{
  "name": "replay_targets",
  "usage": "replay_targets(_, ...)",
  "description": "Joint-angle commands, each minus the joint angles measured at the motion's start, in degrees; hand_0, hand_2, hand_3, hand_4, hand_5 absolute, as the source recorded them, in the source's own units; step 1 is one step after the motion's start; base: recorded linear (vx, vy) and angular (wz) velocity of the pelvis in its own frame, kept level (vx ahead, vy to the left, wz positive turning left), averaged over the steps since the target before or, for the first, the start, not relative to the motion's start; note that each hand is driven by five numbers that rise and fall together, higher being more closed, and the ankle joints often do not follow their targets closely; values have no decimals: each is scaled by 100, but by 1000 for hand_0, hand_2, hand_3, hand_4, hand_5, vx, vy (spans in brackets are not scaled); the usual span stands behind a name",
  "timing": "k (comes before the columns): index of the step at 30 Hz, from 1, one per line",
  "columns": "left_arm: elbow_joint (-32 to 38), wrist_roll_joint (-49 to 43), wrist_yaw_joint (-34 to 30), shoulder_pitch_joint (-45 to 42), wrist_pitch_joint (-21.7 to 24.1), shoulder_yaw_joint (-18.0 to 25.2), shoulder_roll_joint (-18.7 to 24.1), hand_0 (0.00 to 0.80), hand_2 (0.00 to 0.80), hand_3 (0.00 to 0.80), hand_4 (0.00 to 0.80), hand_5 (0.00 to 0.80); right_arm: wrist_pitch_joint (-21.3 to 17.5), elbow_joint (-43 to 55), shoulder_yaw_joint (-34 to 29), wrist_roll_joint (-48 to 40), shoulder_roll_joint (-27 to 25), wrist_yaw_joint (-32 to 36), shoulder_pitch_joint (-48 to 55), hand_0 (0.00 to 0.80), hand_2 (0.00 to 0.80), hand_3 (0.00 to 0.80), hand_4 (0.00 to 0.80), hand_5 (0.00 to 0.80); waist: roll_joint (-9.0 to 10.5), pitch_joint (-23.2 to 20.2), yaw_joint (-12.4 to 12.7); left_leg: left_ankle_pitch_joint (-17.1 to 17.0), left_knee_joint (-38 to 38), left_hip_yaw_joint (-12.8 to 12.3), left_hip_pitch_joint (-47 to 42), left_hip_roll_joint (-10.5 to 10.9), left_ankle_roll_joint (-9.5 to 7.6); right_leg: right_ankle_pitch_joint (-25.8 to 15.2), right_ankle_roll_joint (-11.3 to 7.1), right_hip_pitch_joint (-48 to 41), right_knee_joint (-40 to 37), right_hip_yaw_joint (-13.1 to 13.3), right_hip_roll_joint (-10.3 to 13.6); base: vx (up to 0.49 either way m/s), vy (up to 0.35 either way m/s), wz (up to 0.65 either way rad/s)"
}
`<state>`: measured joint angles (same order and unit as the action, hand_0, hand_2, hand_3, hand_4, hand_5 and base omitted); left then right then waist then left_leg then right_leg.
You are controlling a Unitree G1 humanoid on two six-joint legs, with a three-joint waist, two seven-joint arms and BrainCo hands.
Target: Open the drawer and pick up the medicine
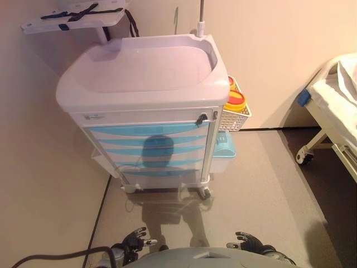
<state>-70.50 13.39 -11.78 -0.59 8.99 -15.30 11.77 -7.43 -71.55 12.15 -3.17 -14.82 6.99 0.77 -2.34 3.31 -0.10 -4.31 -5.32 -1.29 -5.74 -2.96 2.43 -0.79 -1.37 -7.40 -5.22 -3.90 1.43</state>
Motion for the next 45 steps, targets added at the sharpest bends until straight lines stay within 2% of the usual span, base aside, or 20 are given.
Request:
replay_targets(1, -278, -84, -66, 358, 174, 191, -35, 0, 0, 0, 0, 0, -142, -88, 64, -41, 211, -4, -235, 0, 0, 0, 0, 0, 350, 43, 60, 728, 167, -283, -191, 450, -274, -74, -255, 167, 102, -50, 188, 0, 0, 0)
replay_targets(17, -317, -4, 103, 338, 219, 260, -13, 0, 0, 0, 0, 0, -162, -119, 130, -23, 208, 27, -225, 0, 0, 0, 0, 0, 371, 70, 91, 801, 264, -226, -208, 482, -316, -10, -240, 149, 192, -44, 199, 18, 2, 0)
replay_targets(33, -296, 196, 212, 292, 380, 385, -11, 0, 0, 0, 0, 0, -175, -29, 192, -36, 178, 37, -170, 0, 0, 0, 0, 0, 393, 367, 89, 1000, 647, -210, -121, 576, -438, 94, -265, 268, 565, 51, 328, 50, 10, -1)
replay_targets(40, -140, 653, 348, 644, 645, 248, 19, 0, 0, 0, 0, 0, -183, 94, 337, -180, 42, -63, -452, 0, 0, 0, 0, 0, 322, 900, 9, 1017, 1013, -341, 464, 580, -509, 104, -319, 1002, 1058, 138, 424, -61, 57, -11)
replay_targets(45, 50, 933, 450, 1020, 990, 234, 95, 0, 0, 0, 0, 0, -185, 192, 420, -267, -49, -157, -729, 0, 0, 0, 0, 0, 363, 1371, -20, 1003, 1376, -500, 1026, 572, -533, 32, -389, 1538, 1317, 224, 458, -106, 49, -9)
